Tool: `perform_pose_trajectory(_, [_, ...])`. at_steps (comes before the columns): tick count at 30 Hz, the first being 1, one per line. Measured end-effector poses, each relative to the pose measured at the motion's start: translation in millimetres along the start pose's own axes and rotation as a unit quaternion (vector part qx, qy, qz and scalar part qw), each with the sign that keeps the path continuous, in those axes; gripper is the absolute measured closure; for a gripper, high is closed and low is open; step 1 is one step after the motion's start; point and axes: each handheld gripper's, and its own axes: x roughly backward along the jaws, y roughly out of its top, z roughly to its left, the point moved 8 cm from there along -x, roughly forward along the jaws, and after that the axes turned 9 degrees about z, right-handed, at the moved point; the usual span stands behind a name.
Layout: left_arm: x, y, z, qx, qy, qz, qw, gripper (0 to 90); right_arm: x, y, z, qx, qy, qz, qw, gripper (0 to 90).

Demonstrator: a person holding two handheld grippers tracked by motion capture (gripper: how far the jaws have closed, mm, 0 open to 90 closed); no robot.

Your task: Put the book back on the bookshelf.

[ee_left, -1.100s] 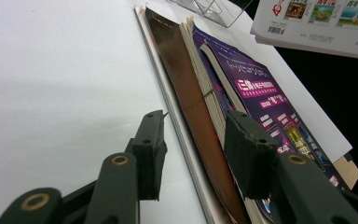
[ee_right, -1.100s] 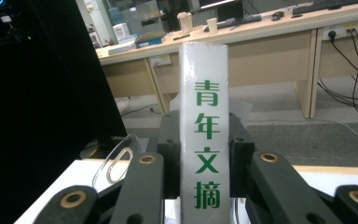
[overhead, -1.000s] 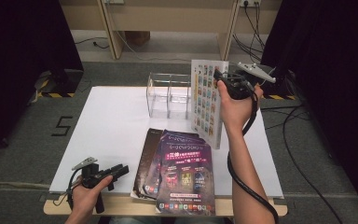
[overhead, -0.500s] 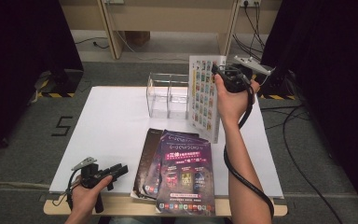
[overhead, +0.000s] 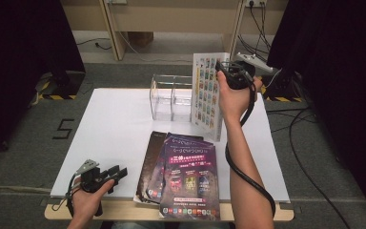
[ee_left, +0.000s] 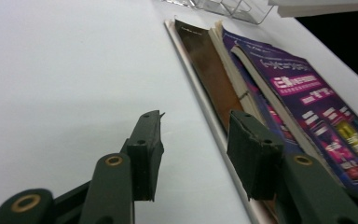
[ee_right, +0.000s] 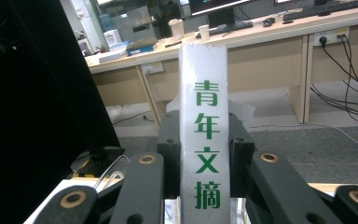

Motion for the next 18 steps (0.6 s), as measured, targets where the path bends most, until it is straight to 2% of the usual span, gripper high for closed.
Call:
perform_pose_trajectory(2, [0.8, 0.4, 1.7, -0.008, 0.009, -0.001, 0.9999, 53.7, -2.6, 1.8, -1.5, -0.002, -0.004, -0.001, 1.0, 73.7])
perform_pose_trajectory(18, [0.4, -0.2, 1.8, -0.009, 0.01, 0.001, 0.9999, 53.6, -17.9, 9.3, -5.9, -0.012, -0.011, -0.003, 0.9999, 73.7])
